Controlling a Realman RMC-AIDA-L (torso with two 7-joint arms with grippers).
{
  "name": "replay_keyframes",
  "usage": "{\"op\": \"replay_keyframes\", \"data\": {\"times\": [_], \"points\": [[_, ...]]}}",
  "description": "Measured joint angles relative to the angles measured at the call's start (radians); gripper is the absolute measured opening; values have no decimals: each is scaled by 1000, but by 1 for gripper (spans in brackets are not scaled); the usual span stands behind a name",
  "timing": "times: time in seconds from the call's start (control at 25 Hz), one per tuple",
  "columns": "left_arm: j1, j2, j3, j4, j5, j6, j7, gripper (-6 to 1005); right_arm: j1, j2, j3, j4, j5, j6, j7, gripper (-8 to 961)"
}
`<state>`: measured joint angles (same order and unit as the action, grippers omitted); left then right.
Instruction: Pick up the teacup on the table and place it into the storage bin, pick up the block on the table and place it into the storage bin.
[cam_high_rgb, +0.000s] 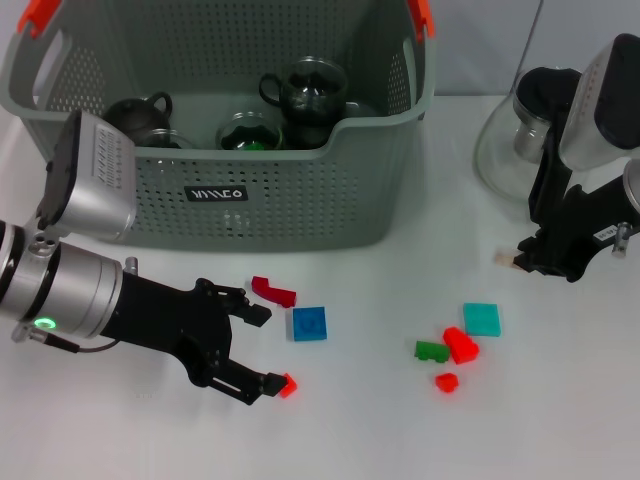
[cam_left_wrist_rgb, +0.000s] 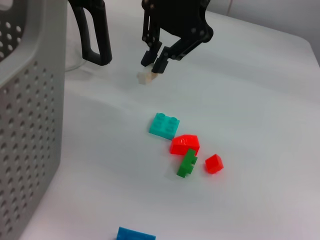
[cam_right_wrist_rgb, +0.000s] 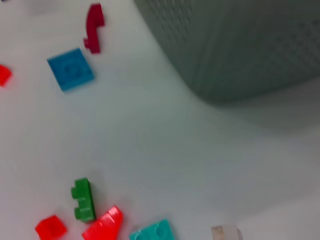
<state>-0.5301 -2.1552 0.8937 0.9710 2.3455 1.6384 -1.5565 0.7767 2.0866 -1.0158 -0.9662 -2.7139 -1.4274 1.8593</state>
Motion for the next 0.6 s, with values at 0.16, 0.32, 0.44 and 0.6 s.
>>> {"op": "replay_keyframes", "data": {"times": [0.16,0.32,0.44,0.6], "points": [[0,3,-1,-3,3,-9,-3,888,-4,-2,35,-49,38,-76,-9,132],[10,7,-5,-6,11,-49,-11,888,-13,-3,65,-138,126,-218,-8,132],[16,11,-22,-11,12,-58,-15,887,1,-6,85,-193,271,-346,13,132],[16,13,-29,-13,12,-55,-15,887,71,-11,100,-223,534,-438,84,131]]}}
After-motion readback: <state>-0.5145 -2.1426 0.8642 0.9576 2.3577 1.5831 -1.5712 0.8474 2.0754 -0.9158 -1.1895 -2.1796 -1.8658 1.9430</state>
